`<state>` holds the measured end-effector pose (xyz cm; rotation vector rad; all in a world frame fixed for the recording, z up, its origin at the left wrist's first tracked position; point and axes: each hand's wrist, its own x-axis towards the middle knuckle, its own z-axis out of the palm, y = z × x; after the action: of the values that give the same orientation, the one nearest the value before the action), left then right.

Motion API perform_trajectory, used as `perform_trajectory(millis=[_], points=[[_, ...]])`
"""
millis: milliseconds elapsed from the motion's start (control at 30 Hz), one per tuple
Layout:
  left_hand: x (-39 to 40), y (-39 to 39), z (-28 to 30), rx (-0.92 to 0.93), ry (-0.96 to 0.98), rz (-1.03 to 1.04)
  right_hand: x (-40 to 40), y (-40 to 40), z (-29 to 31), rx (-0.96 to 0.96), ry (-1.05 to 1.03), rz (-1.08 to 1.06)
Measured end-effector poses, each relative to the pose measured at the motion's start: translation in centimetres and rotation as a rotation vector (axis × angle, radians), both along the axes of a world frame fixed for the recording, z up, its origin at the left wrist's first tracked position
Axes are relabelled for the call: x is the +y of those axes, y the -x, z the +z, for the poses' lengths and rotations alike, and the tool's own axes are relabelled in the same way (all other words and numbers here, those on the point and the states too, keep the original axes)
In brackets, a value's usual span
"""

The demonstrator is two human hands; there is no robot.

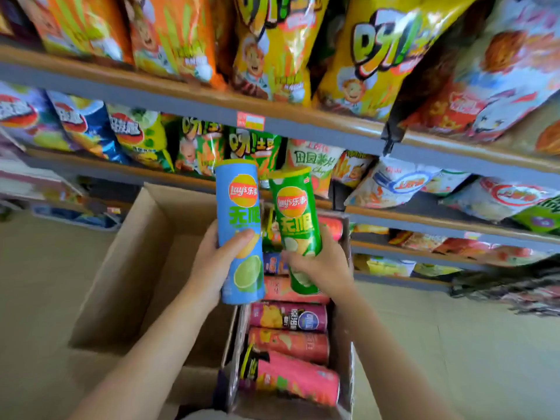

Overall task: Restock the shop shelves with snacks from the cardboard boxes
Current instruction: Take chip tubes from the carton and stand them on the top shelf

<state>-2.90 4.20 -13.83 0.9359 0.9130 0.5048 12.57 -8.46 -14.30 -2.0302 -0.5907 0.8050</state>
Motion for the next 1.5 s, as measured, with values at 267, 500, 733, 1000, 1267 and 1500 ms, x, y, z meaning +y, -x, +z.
perform_trajectory(millis=[267, 500, 733, 1000, 1267, 1500], points=[[7.4, -7.5, 23.9, -0.440, -0.700, 0.088, 5.8, -6.0, 24.5, -0.313, -0.748, -0.105], [15.0, -15.4, 33.4, -0.479, -0.927, 0.183, 12.0, -12.3, 33.1, -0.585, -0.888, -0.298], [19.4, -19.8, 31.6, -0.243, -0.988, 0.153, 16.4, -16.8, 32.5, -0.632, -0.563, -0.333], [20.5, -21.2, 30.4, 0.013, -1.052, 0.096, 20.5, -20.5, 32.1, -0.530, -0.322, -0.327], [20.4, -21.6, 30.5, 0.154, -1.029, 0.074, 21.5, -22.2, 31.6, -0.619, -0.172, -0.337], [17.2, -19.2, 29.8, 0.240, -1.298, 0.195, 15.1, -11.5, 30.3, -0.829, -0.661, -0.258]])
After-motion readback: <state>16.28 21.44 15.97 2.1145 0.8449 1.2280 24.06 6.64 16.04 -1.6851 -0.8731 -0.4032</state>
